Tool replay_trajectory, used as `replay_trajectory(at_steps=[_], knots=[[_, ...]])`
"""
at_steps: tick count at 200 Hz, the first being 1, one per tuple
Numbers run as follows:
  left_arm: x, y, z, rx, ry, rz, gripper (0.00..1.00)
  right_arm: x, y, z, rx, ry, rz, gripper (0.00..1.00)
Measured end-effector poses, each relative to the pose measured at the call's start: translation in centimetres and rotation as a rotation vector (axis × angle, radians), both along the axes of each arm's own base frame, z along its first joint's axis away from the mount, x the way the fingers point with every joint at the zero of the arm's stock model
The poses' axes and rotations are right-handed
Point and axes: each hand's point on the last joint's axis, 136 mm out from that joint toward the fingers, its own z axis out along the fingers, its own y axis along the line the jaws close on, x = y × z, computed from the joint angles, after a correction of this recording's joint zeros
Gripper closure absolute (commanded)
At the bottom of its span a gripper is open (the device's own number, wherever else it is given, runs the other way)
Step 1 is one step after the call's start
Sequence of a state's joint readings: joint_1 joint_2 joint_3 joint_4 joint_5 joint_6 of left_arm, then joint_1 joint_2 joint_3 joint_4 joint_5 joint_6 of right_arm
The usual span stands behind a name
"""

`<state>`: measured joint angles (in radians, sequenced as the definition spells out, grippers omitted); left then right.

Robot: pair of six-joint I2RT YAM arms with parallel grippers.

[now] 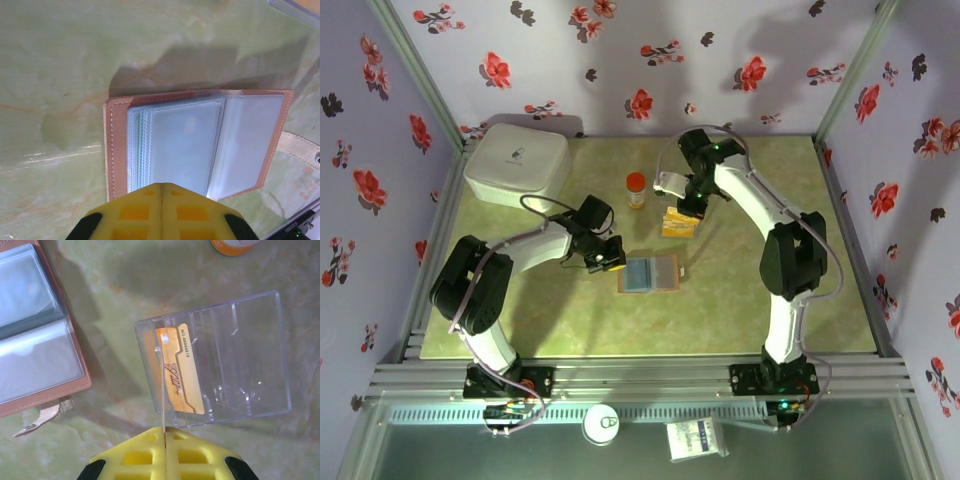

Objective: Take the credit cards out of the card holder

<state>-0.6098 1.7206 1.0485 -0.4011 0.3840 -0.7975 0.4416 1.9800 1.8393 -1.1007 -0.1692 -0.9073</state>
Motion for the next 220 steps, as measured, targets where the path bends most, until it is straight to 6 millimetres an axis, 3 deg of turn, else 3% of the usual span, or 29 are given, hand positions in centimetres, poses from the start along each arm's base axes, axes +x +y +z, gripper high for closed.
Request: replay_trajectory(at_steps=[98,172,204,220], knots=[[0.4,0.4,0.0,0.0,0.0,0.016,0.97,2.1,0.6,-2.7,-0.028,0.05,0.082,1.0],[0.6,0.7,0.0,0.001,0.001,0.025,0.96,2.1,0.1,-5.5,-0.053,0.113,0.093,1.0],[0.7,0.7,0.0,0.0,0.001,0.025,0.97,1.8,0.2,-5.7,-0.044,0.132,0.098,1.0],[0.7,0.7,0.0,0.001,0.001,0.026,0.97,1.8,0.1,-5.7,-0.042,0.136,0.095,0.89]])
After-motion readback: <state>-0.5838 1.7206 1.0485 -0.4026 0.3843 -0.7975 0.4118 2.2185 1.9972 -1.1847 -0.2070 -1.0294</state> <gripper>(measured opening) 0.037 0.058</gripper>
